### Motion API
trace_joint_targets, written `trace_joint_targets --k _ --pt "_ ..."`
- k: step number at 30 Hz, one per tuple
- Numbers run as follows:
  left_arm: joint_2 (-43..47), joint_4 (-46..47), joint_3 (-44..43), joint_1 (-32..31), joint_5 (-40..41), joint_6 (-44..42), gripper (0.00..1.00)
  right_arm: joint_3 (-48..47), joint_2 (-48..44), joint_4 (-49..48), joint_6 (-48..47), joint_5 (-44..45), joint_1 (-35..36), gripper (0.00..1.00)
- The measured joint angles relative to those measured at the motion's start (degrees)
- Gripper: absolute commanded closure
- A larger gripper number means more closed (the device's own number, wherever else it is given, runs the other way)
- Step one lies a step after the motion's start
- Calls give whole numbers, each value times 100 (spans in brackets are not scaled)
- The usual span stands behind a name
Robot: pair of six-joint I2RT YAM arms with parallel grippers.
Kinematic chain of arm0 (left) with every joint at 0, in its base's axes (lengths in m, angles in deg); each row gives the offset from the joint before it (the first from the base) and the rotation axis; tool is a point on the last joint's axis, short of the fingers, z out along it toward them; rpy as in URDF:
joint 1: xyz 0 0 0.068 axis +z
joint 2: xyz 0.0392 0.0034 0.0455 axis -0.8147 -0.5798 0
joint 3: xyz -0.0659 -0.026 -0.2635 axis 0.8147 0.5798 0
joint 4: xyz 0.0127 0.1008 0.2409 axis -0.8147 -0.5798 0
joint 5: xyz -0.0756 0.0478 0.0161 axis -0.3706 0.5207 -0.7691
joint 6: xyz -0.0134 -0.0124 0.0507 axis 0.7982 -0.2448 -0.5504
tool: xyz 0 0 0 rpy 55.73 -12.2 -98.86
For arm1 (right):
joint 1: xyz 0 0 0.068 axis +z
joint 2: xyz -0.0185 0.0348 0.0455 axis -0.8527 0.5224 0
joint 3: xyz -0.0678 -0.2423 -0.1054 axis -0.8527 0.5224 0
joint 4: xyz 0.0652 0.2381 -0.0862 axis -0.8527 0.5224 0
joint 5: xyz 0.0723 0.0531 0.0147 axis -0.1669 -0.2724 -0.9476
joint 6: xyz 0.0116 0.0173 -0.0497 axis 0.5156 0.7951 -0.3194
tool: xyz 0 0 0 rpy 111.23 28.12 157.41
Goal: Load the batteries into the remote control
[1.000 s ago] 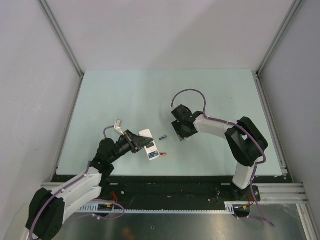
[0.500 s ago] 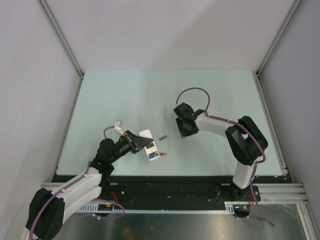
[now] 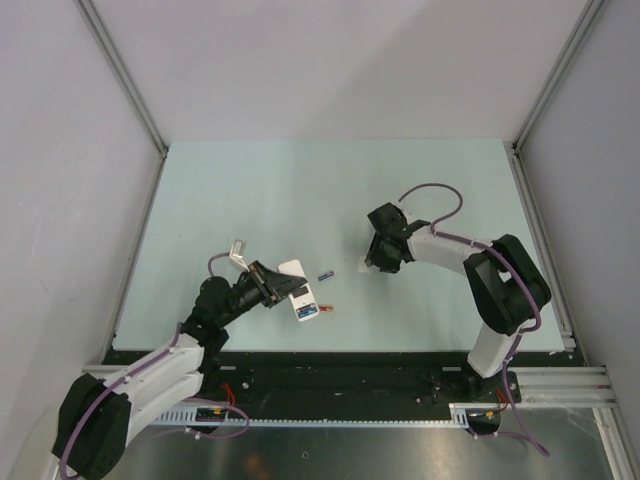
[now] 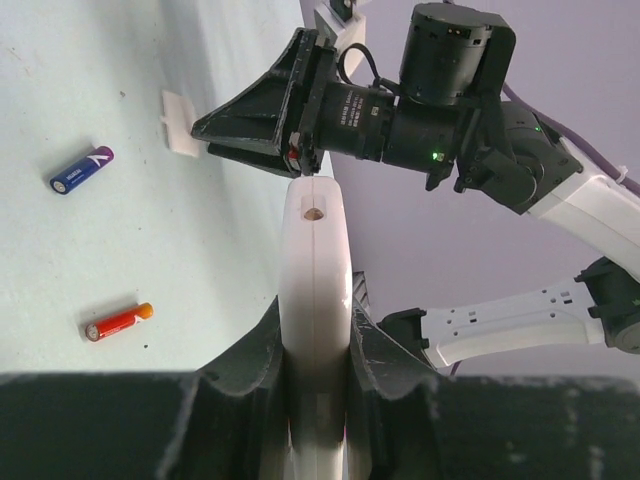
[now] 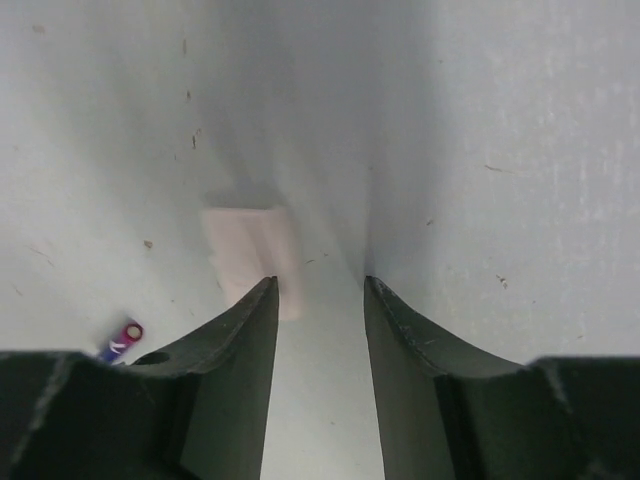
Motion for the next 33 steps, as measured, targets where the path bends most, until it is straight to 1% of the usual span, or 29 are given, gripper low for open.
trace_joint_targets --k 2,3,6,8,12,15,18,21,26,30,33 --pt "-31 -2 0 0 0 0 100 120 -61 -109 468 9 -33 52" --pt "-35 -7 0 0 0 0 100 164 -90 -151 678 20 -35 49" --pt "-35 -7 0 0 2 0 100 208 -118 -208 1340 142 44 43" --pt "-35 -7 0 0 2 0 100 214 -129 -247 1617 221 127 41" --pt "-35 -7 0 0 4 0 100 264 -203 -247 1803 385 267 38" --pt "-35 -7 0 0 4 0 100 286 -328 50 1482 632 389 38" --pt "-35 -7 0 0 2 0 100 308 -516 216 737 793 463 39" --pt "-33 -7 0 0 2 -2 100 326 -800 66 -634 741 498 38" --pt "37 -13 9 0 4 -2 100 354 -1106 -538 -2905 507 605 35" --pt "114 -26 37 0 0 -2 100 372 -1108 -966 -4607 -221 743 28" --pt "114 -28 37 0 -28 -2 100 372 -1023 -1156 -5469 -658 811 25"
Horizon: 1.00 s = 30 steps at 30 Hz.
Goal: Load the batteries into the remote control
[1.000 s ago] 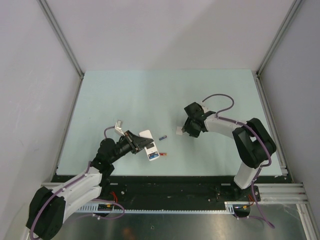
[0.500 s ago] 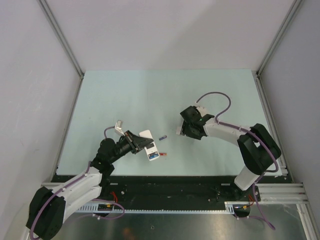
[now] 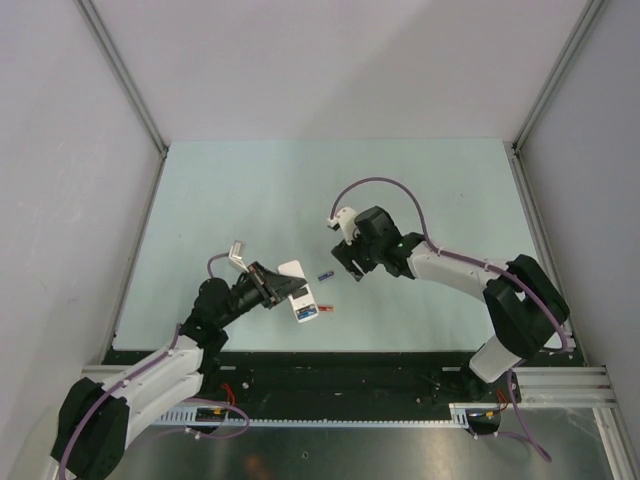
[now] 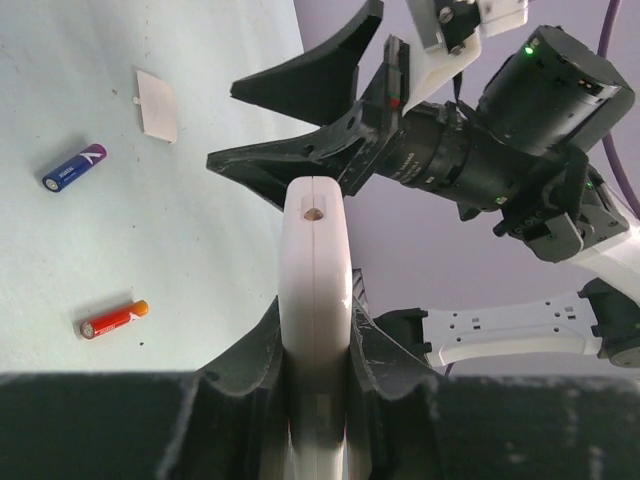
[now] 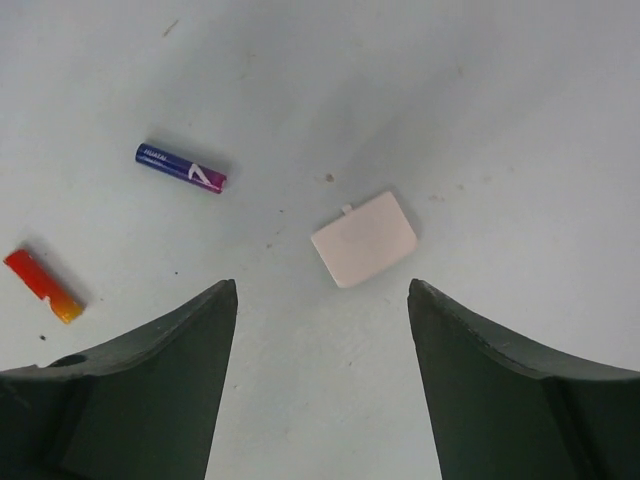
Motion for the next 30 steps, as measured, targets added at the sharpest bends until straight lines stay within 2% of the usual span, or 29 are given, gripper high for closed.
trace_joint_targets --k 4,10,17,30 --pt "57 -37 0 0 -31 -2 100 0 245 -138 -817 -376 -15 24" --pt "70 -103 0 0 -44 -11 100 -66 793 -7 -1456 -763 -216 25" --pt "24 -133 0 0 -46 -55 100 -380 1062 238 -1722 -1097 -509 27" --pt "-35 -170 0 0 -44 -79 100 -654 1335 341 -1847 -1440 -584 30"
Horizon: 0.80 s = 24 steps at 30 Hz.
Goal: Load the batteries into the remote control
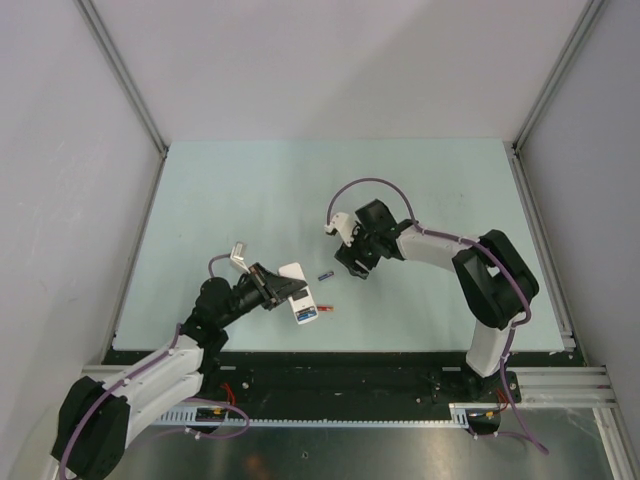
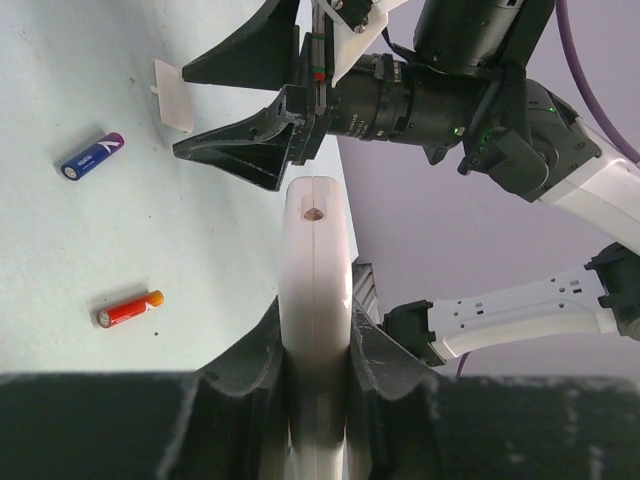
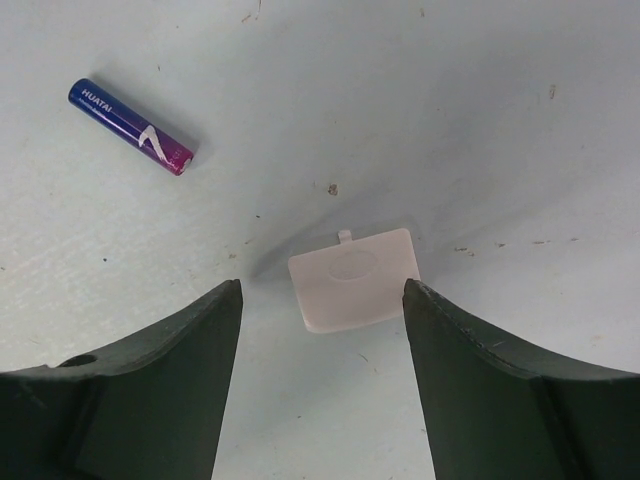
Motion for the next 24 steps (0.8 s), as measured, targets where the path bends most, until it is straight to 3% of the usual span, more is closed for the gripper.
trace_joint_targets --k 8,18,21,24 --pt "-61 -7 0 0 -2 -28 100 -44 31 44 116 -37 -11 39" --pt "-33 -9 0 0 4 -26 100 -142 107 2 1029 623 267 39" --pt "-20 -2 0 0 4 -26 100 -142 107 -11 1403 909 407 37" --pt "-20 -7 0 0 7 -26 100 -136 96 -22 1615 1054 542 29"
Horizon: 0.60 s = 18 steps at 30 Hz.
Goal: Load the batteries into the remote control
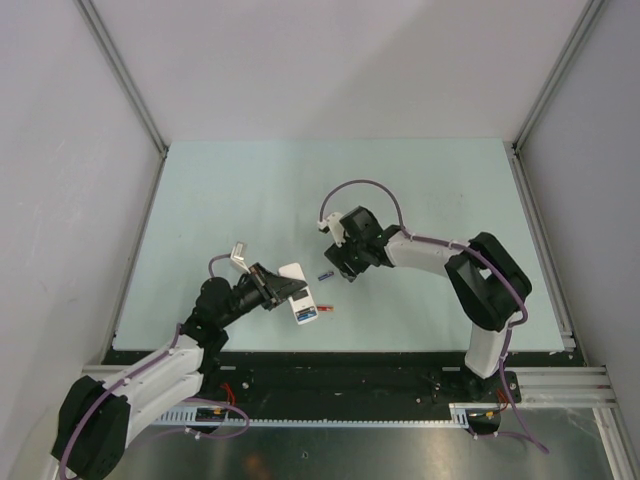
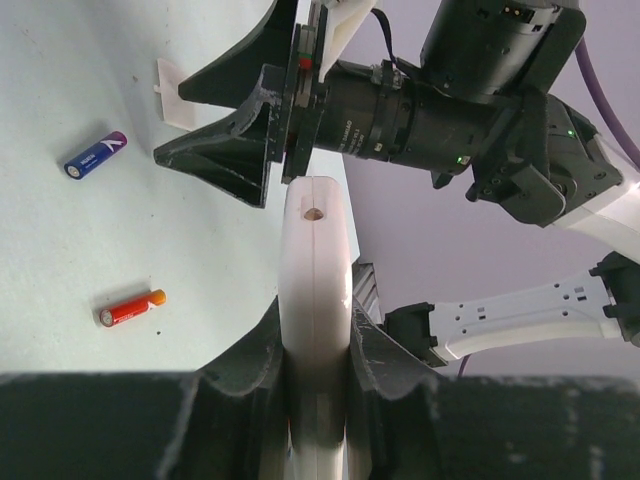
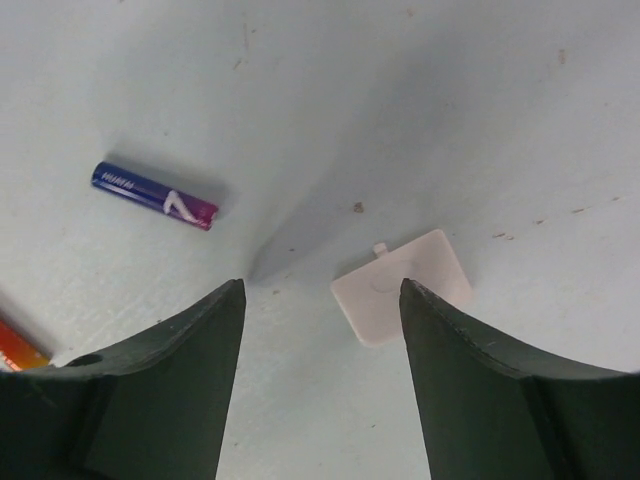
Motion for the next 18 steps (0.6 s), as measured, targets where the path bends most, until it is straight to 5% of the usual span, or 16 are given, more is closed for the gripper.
trace_joint_targets --k 4,18 --pt "15 -2 0 0 2 0 100 72 -136 37 46 -24 66 20" --pt "85 0 0 0 7 2 100 44 -302 -87 -109 -651 -807 21"
